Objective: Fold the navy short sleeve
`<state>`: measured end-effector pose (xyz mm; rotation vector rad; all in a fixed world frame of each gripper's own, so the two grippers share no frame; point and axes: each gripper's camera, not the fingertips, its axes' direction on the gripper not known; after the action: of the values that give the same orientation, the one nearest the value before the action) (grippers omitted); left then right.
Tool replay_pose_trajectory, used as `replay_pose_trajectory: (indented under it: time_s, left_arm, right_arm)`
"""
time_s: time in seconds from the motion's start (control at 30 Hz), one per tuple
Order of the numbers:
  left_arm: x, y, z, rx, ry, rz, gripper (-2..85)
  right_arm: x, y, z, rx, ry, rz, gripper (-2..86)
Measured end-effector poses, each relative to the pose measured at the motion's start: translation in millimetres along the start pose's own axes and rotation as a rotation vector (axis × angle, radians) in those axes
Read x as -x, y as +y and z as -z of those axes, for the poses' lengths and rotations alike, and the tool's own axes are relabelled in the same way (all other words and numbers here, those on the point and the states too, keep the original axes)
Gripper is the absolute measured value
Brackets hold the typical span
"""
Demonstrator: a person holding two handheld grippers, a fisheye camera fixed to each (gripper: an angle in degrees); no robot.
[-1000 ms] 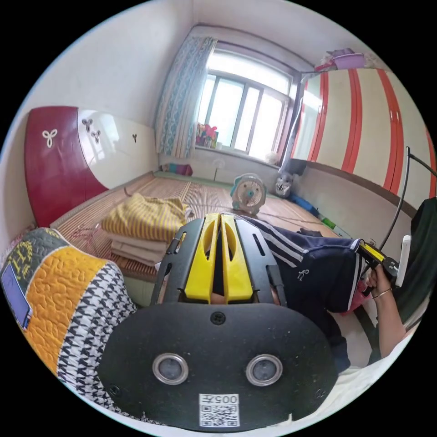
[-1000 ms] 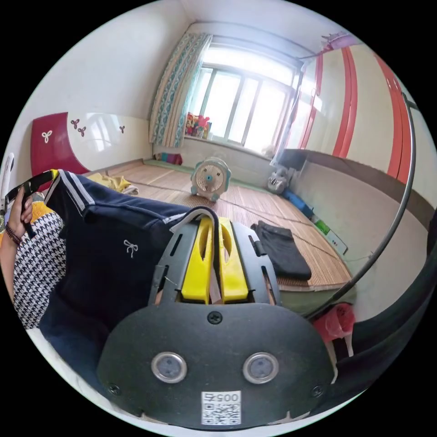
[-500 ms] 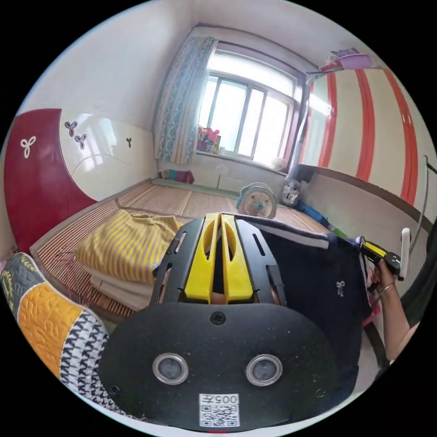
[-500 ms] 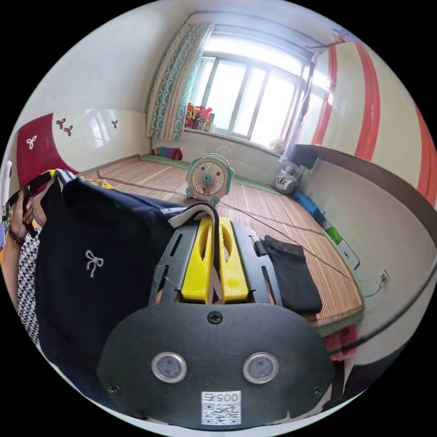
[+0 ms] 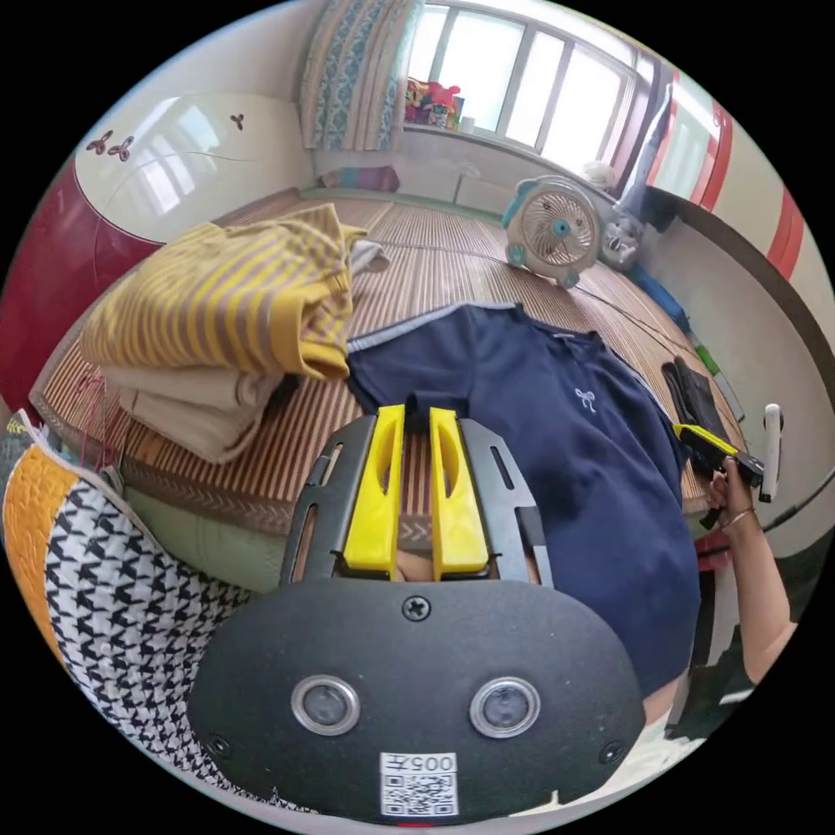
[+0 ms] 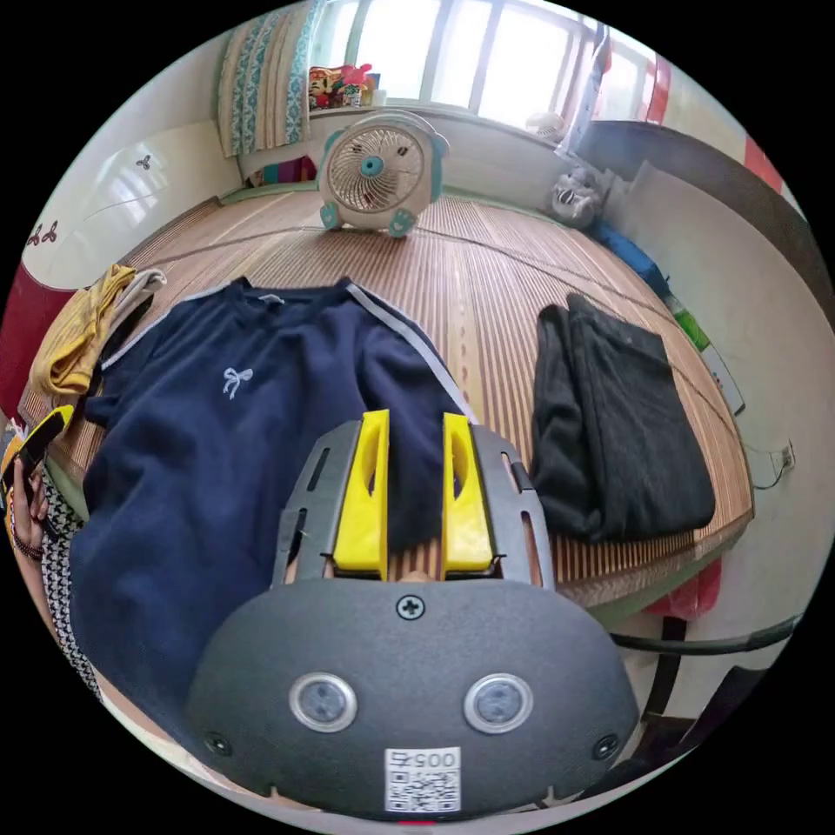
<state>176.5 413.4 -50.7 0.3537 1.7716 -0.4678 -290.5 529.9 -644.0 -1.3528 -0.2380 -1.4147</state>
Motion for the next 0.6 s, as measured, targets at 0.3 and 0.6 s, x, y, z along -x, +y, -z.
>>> replay_pose_trajectory:
  time_s: [0.3,0.6]
  left_arm:
    - [-17.8,23.1,6.8,0.003,0.151,-0.05,6.3]
    - [-28.9,33.4,14.7,-0.013,0.171,-0.112,6.1]
  right_arm:
    - [-66.8,-15.1,-55.0,0.075,-0.083,-0.197,10.2]
    - [-19.0,-64.6,-65.6,0.083,0.118,0.084,0.7]
